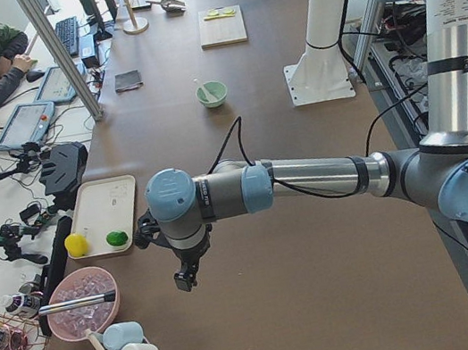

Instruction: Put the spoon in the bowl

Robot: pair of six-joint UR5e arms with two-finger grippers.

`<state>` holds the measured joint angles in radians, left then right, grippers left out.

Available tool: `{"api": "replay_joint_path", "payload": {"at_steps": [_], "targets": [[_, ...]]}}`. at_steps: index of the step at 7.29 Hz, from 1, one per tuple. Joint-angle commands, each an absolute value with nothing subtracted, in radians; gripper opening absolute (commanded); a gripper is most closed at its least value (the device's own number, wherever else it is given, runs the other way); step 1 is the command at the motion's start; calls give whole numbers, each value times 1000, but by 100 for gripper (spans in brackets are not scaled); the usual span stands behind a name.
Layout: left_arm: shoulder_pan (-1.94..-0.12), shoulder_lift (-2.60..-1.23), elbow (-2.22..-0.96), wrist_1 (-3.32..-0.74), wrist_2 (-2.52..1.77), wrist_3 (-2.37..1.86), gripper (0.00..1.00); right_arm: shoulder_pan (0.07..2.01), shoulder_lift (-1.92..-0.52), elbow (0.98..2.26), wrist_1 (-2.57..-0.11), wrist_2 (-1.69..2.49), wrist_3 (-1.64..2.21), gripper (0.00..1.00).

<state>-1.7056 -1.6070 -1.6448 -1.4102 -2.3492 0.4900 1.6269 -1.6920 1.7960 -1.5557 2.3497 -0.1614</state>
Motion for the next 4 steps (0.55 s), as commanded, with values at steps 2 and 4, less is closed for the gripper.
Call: {"api": "replay_joint_path", "payload": {"at_steps": [2,4], "targets": [[-1713,-1517,-1626,-1439,-2339,489,99,1694,-1819,1754,-1549,2341,-190,100],[-1717,-1505,-1675,-1440,-2330,489,99,1684,-1827,1761,-1530,2358,-198,100]]}}
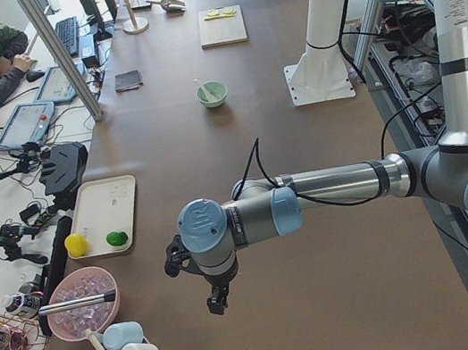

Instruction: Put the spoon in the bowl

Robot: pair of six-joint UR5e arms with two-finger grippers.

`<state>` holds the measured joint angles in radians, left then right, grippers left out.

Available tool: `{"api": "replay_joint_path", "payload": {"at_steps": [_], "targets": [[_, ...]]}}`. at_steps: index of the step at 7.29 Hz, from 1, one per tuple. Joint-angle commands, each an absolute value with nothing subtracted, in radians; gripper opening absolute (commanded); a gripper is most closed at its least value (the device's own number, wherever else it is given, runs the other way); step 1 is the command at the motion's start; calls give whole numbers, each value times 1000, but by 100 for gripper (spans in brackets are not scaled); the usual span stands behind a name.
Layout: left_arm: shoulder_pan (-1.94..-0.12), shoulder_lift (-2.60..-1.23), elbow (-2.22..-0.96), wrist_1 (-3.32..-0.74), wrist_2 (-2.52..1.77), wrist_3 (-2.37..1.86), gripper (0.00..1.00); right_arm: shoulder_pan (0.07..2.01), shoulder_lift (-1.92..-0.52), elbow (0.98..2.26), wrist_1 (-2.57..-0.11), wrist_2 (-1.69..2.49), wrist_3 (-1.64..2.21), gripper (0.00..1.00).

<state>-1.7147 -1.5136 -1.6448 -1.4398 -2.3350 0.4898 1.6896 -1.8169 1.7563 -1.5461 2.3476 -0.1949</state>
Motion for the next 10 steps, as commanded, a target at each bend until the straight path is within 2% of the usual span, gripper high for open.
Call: {"api": "replay_joint_path", "payload": {"at_steps": [1,5,10], "targets": [[-1717,-1505,-1692,-1437,-2329,488,99,1645,-1816,1772,-1526,2350,-178,100],[-1718,-1503,-1723,-1437,-2327,495,99,1586,-1819,1902,-1540,2322,-51,100],[-1713,-1488,-1730,-1446,-2329,497,99,1509,-1821,1914,-1506,2344,-66,100]]}}
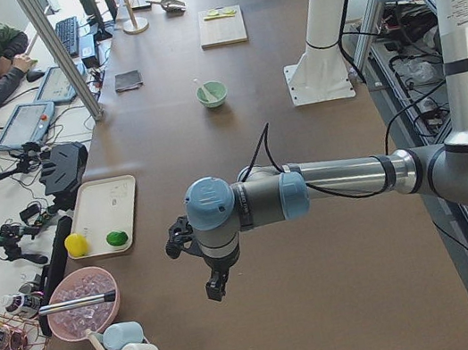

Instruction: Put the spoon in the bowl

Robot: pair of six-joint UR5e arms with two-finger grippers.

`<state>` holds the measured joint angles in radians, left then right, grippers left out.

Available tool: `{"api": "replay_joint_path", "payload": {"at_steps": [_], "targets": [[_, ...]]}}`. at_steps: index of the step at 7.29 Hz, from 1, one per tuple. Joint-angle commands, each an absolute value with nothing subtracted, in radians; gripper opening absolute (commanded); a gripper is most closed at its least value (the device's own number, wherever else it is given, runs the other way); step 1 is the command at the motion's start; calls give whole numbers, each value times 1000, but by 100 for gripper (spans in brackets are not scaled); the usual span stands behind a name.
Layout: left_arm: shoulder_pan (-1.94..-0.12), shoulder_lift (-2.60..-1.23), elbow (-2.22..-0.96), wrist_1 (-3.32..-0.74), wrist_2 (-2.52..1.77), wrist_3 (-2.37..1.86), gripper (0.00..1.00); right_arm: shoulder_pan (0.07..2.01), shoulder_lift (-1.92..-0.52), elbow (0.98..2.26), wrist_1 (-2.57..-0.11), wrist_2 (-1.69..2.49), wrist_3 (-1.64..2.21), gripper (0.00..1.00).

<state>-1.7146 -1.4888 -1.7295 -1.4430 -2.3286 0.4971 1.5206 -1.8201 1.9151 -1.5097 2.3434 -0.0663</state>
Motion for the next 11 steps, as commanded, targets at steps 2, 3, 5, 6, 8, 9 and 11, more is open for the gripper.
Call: {"api": "replay_joint_path", "payload": {"at_steps": [2,3,5,6,8,9,11], "targets": [[-1713,-1488,-1730,-1447,-2330,497,99,1505,-1821,1913,-1506,2345,-66,100],[-1713,-1488,-1732,-1447,-2333,499,99,1503,-1821,1913,-1506,2345,-66,100],[-1713,-1488,-1732,-1447,-2335,499,99,1497,-1821,1913,-1506,2362,-64,100],[-1712,-1488,-1732,-1447,-2335,499,99,1494,-1821,1913,-1506,2362,-66,100],[-1712,-1488,-1732,-1447,-2336,499,99,1488,-1821,1913,-1506,2364,-64,100],[-1712,-1488,-1733,-1447,-2336,499,99,1483,-1821,1913,-1499,2362,-64,100],[-1712,-1488,-1733,-1447,-2336,499,99,1480,-1821,1913,-1493,2364,-64,100]]}}
